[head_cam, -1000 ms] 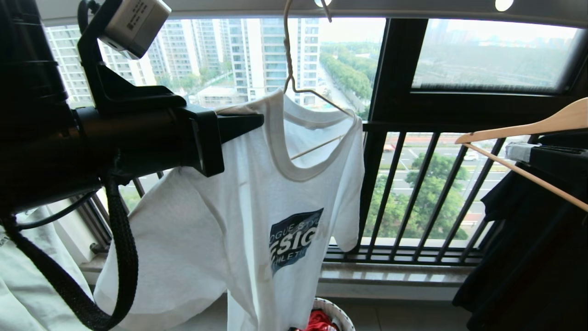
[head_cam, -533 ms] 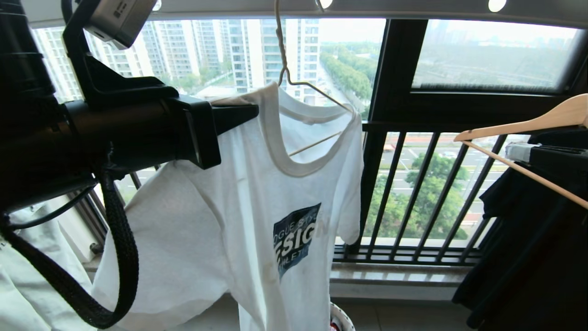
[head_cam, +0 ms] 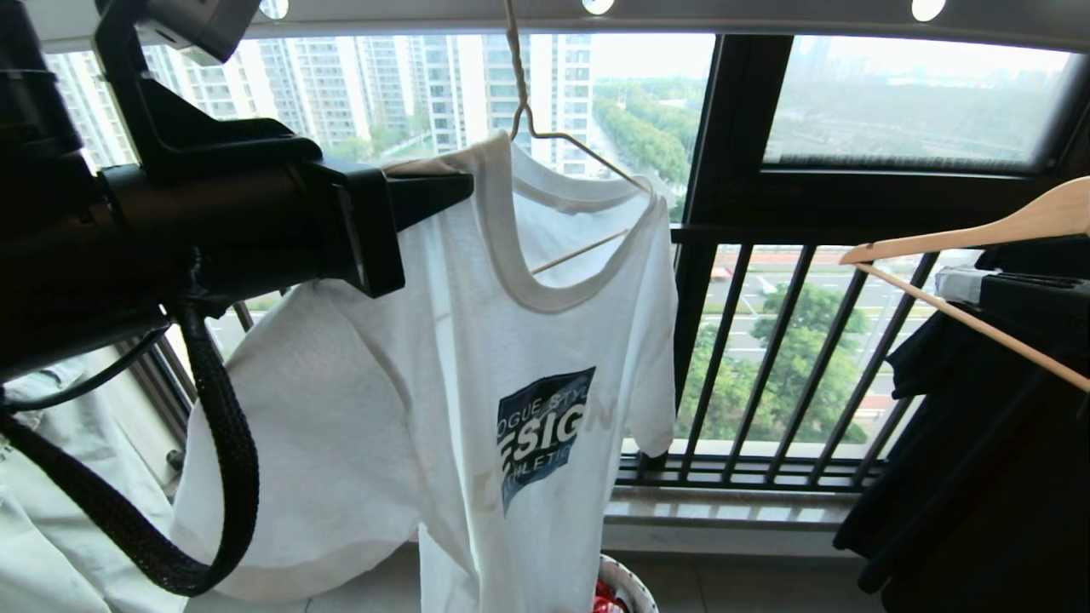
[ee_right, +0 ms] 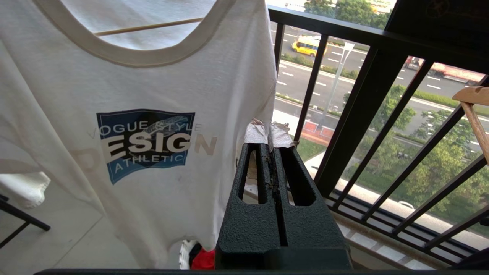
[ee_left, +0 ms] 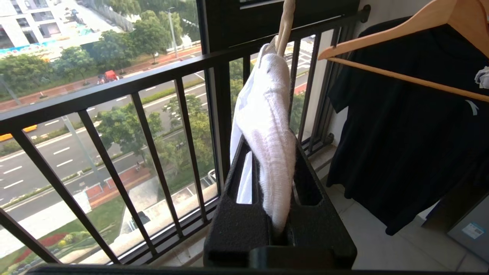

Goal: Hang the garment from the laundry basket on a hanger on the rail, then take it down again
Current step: Hang the clothes rack on the clothesline

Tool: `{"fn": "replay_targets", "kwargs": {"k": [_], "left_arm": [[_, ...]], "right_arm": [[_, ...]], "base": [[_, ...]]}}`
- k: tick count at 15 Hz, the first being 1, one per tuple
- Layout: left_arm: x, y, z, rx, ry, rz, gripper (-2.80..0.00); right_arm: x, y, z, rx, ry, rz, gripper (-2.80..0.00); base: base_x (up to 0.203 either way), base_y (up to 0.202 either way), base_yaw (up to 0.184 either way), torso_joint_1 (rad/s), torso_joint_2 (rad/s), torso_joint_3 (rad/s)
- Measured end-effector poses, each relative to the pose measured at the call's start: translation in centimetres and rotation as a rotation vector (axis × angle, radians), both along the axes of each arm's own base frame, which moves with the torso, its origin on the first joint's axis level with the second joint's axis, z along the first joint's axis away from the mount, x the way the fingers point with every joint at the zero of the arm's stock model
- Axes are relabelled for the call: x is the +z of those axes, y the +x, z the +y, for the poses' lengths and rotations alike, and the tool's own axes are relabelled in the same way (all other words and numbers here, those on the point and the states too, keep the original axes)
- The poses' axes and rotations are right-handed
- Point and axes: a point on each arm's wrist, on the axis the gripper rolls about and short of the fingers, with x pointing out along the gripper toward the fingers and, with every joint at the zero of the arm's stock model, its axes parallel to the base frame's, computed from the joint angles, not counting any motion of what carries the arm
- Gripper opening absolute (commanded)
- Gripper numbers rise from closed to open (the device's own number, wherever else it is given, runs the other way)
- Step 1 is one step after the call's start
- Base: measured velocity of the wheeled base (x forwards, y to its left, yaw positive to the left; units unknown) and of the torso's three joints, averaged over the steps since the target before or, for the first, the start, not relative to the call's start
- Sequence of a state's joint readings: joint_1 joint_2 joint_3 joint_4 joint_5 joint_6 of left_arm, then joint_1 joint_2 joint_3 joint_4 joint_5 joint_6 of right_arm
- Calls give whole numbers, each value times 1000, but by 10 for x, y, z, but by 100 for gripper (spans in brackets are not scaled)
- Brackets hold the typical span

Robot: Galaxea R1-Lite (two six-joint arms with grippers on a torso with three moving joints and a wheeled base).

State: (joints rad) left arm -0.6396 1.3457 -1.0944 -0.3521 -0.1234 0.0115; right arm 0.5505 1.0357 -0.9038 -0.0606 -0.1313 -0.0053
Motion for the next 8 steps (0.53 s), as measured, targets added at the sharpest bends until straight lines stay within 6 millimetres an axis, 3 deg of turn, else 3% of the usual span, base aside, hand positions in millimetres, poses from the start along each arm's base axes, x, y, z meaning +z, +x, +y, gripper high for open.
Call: {"fn": "replay_targets", "kwargs": {"k": [8], "left_arm": [[-7, 15, -10, 37, 67, -15, -280]], "right_arm": [[0, 0, 0, 2, 0, 0, -280]], "base": [[0, 0, 0, 0, 0, 0]]}}
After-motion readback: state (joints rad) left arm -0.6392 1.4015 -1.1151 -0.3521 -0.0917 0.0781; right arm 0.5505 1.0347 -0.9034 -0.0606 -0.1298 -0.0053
